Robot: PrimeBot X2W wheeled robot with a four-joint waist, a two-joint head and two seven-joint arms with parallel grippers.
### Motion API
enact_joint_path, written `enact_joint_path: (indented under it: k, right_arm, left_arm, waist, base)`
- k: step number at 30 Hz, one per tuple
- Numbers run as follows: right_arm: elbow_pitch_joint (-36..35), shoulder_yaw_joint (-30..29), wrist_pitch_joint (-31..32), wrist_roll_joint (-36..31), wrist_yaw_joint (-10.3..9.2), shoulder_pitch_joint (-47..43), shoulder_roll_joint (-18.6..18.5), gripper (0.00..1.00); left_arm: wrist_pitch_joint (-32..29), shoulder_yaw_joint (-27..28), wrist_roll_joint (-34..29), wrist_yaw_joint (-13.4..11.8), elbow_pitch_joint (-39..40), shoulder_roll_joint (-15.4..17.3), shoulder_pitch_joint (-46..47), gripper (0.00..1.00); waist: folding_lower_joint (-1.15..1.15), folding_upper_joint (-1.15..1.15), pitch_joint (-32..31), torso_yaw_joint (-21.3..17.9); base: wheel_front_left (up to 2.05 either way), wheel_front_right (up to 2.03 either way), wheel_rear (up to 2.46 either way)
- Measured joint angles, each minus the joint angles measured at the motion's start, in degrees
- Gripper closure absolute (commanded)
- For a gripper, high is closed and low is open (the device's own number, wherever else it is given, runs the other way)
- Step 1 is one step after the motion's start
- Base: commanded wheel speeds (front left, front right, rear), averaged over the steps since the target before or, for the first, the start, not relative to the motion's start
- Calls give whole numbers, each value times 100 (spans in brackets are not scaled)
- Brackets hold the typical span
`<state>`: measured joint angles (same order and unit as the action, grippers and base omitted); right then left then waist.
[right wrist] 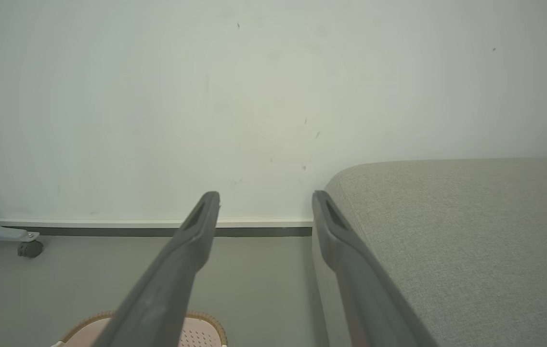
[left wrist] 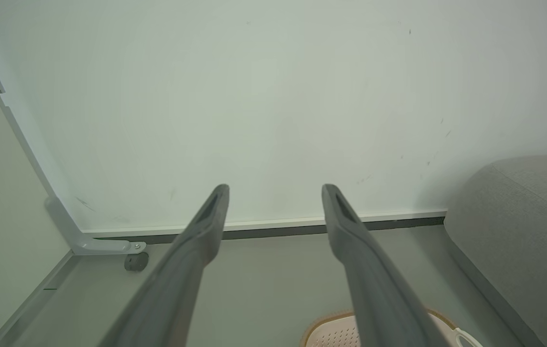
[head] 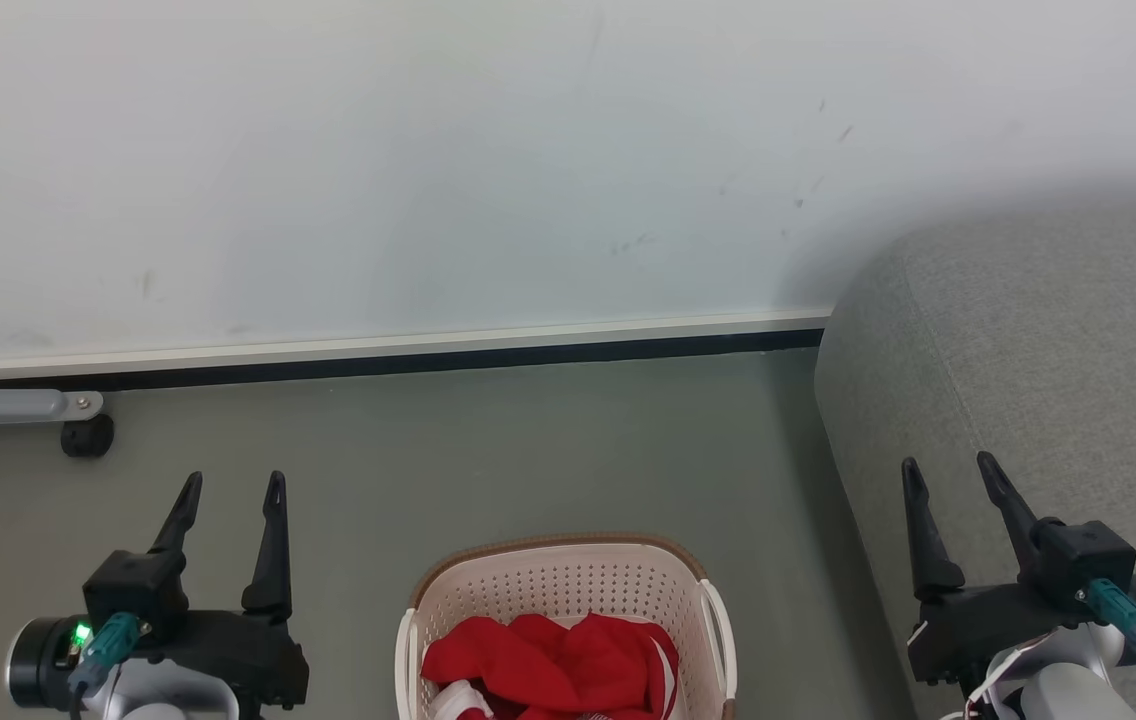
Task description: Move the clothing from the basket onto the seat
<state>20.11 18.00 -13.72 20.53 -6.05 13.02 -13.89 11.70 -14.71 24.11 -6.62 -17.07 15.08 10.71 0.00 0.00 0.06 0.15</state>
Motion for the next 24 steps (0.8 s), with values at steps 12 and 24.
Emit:
enact_joint_path:
  k: [12,24]
  right_arm:
    - [-142,-90,-8,63,0,-3,22,0]
    - [-182,-92,-35,67,0,-18,38,0]
  left_arm:
    - [1,144,36,-2,57,-9,1,0]
    - [-10,180,52,-19,65,-33,0,0]
  waist:
    - [0,0,17,4]
    - [0,0,44,6]
  base:
    - [0,0,0]
    - [0,0,0]
